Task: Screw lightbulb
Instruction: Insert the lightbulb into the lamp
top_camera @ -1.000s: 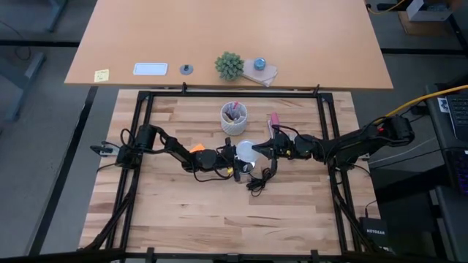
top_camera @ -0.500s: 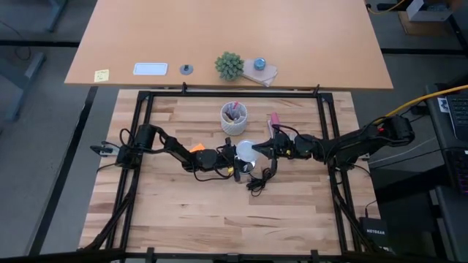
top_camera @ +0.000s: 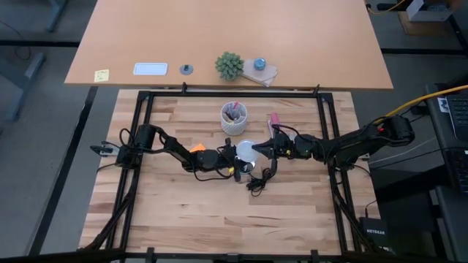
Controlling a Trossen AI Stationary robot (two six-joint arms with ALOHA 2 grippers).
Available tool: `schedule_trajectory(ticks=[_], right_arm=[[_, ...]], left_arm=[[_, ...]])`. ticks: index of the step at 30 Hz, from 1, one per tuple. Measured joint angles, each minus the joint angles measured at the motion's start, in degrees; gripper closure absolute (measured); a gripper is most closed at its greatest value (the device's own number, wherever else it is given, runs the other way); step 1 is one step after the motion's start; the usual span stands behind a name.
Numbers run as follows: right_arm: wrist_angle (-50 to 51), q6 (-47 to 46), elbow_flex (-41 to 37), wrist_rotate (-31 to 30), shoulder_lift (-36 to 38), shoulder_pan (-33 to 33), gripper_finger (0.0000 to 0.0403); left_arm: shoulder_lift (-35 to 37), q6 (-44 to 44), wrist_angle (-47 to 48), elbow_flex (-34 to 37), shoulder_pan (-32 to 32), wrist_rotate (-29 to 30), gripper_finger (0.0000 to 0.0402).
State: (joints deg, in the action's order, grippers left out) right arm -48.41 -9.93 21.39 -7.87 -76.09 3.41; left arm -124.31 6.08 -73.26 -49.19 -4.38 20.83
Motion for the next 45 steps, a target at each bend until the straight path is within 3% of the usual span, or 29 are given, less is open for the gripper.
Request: schedule_trajectory(ticks=[9, 19, 45], right_arm=[[-2.9, 0.0, 0.1, 0.0, -3.2, 0.0, 0.0401], [-3.9, 0.0, 0.0, 0.0, -3.7, 0.0, 0.0401], [-3.4, -0.1, -0.2, 0.6, -3.9, 0.0, 0.0401]], left_arm=[[0.0, 0.0, 0.1, 0.0, 0.1, 0.1, 0.0178], [0.1, -6.8, -1.2, 0.0, -0.2, 0.1, 0.0176], [0.2, -9.5, -1.1, 0.0, -1.9, 7.0, 0.0176]])
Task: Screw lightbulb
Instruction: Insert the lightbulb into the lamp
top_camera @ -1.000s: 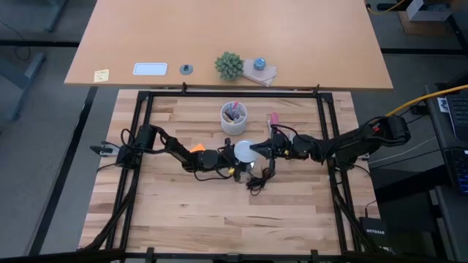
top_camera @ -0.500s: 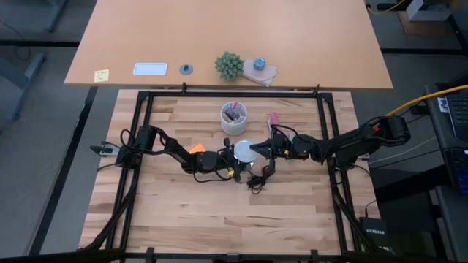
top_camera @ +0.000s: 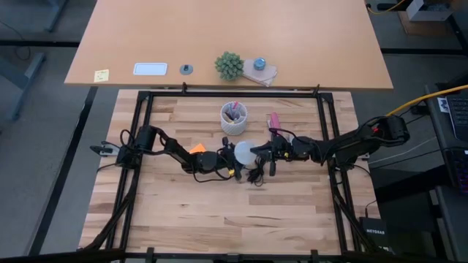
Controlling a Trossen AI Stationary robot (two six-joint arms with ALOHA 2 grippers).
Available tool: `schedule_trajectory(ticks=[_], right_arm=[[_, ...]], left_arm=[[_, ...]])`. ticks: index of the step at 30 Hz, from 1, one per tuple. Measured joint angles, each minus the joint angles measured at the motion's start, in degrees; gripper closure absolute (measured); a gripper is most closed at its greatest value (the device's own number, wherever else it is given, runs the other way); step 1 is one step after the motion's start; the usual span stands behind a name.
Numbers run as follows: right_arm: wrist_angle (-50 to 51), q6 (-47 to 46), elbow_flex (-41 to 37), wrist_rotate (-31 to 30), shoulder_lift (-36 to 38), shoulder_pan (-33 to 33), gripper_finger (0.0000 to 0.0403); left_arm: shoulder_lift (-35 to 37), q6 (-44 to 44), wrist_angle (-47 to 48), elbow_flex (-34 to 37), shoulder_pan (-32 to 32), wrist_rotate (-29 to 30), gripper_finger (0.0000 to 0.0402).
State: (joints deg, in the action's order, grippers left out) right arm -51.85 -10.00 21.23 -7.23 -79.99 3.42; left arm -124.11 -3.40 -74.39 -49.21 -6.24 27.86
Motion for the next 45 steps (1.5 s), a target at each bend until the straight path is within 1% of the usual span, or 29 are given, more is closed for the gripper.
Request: schedule_trajectory(ticks=[18, 21, 23, 27, 30, 33, 40, 45], right_arm=[[-0.7, 1.3, 0.0, -0.2, 0.1, 0.0, 0.0401], [-0.7, 1.4, 0.1, -0.2, 0.1, 0.0, 0.0401], [-0.6, 1.4, 0.5, -0.3, 0.1, 0.0, 0.0401], [0.2, 1.9, 1.9, 0.3, 0.1, -0.1, 0.0401], [2.1, 2.0, 2.6, 0.6, 0.2, -0.1, 0.0401], [3.2, 2.1, 2.9, 0.7, 0.3, 0.0, 0.0401], [3.3, 2.1, 2.9, 0.8, 0.3, -0.1, 0.0401], [3.3, 2.1, 2.9, 0.8, 0.2, 0.0, 0.0401]], left_arm=[[0.0, 0.4, -0.7, 0.0, 0.0, -0.2, 0.0176], [0.0, 1.4, -0.8, -0.1, 0.0, -1.4, 0.0176], [0.0, 2.0, 0.3, -0.8, 0.0, -2.1, 0.0176], [0.2, 2.1, 6.1, -4.5, 0.0, -2.7, 0.0176], [0.2, 0.5, 9.3, -6.7, 0.0, -2.7, 0.0176], [0.1, -1.0, 9.7, -7.7, 0.2, -2.7, 0.0176], [0.1, -0.1, 10.1, -7.6, 0.6, -3.0, 0.0176], [0.0, -3.3, 9.1, -7.5, 0.2, -2.4, 0.0176]])
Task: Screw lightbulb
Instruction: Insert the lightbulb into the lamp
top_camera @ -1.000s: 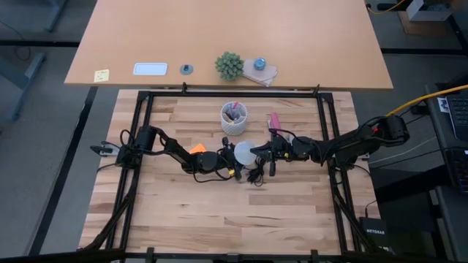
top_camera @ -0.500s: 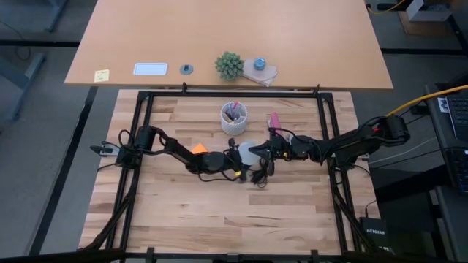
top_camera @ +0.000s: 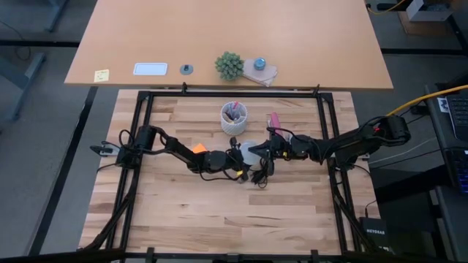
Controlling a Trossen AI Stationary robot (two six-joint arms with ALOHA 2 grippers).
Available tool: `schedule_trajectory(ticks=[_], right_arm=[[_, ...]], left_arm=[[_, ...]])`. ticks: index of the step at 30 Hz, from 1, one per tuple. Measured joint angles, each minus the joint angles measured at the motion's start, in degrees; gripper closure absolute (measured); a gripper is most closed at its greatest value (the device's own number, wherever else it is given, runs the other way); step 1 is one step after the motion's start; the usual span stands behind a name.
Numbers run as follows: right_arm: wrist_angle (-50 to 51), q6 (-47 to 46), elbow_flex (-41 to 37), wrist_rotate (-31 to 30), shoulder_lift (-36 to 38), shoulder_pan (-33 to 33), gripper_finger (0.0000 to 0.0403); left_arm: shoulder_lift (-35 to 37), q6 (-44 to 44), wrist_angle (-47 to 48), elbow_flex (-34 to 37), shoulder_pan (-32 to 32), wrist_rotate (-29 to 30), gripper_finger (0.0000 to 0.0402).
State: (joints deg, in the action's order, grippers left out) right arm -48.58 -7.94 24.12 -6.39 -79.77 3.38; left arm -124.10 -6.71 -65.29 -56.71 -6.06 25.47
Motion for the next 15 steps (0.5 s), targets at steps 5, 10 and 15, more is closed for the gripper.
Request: schedule_trajectory(ticks=[5, 10, 15], right_arm=[[0.0, -0.1, 0.0, 0.1, 0.0, 0.0, 0.0401], [0.0, -0.1, 0.0, 0.5, 0.0, 0.1, 0.0401], [0.0, -0.1, 0.0, 0.6, -0.1, 0.1, 0.0401]], left_arm=[[-0.1, -3.1, -0.8, 0.0, -0.6, 1.8, 0.0176], [-0.1, -4.2, -1.1, 0.0, -1.2, 2.5, 0.0176], [-0.1, -4.2, -1.4, 0.1, -1.7, 2.7, 0.0176]])
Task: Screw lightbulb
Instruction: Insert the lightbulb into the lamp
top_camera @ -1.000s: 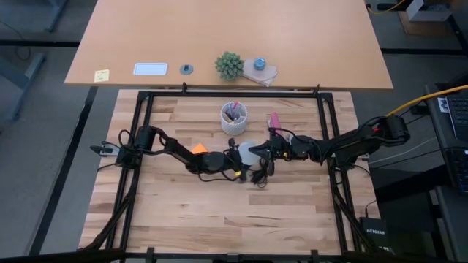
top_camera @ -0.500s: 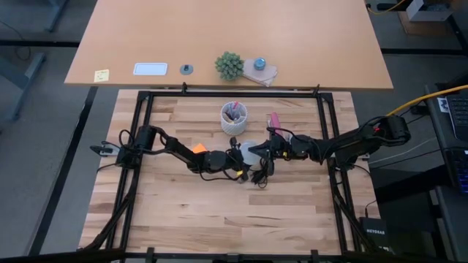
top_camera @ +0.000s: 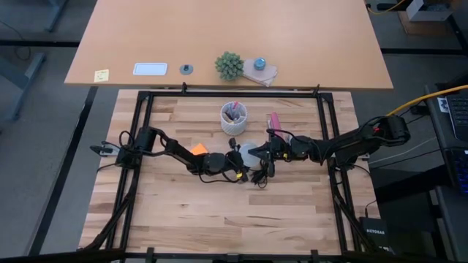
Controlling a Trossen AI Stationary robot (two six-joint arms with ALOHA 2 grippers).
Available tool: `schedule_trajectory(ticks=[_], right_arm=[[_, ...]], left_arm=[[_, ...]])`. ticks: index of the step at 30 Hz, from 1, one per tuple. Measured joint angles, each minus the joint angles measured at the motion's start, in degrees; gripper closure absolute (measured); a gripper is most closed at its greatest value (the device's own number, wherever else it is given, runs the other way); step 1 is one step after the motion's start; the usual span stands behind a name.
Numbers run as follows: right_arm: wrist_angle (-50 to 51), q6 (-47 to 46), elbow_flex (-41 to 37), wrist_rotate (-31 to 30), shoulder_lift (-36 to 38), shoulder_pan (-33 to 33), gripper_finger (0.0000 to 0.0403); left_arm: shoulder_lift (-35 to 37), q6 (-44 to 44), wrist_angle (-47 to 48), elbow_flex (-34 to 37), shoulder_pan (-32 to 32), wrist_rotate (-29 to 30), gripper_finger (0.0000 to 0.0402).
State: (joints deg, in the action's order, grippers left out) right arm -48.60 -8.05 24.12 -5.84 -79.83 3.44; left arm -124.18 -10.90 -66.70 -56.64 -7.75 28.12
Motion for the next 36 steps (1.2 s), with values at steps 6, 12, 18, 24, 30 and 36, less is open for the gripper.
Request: schedule_trajectory(ticks=[6, 12, 18, 24, 30, 36], right_arm=[[-0.1, 0.0, 0.0, 0.1, 0.0, 0.0, 0.0401], [-1.4, 0.0, -0.1, 1.0, -0.1, -0.1, 0.0401], [-2.1, 0.7, -0.1, 1.3, 0.0, 0.0, 0.0401], [-2.8, 0.9, -0.1, 1.5, 0.0, 0.0, 0.0401], [-3.7, 1.1, -0.1, 1.5, 0.2, 0.0, 0.0401], [-4.5, 1.1, -0.1, 1.4, 0.2, -0.1, 0.0401]], left_arm=[[-0.1, 0.0, -2.0, 0.1, -0.3, 0.7, 0.0177], [-0.1, -0.2, -2.5, 0.1, -0.4, 2.1, 0.0219], [-0.2, 0.8, -2.2, 0.2, -0.7, 2.2, 0.0272], [-0.2, 1.0, -2.4, 0.2, -1.2, 2.7, 0.0273], [-0.2, 0.5, -2.9, 0.2, -1.7, 5.1, 0.0272], [-0.1, 0.8, -3.7, 0.1, -1.8, 5.5, 0.0273]])
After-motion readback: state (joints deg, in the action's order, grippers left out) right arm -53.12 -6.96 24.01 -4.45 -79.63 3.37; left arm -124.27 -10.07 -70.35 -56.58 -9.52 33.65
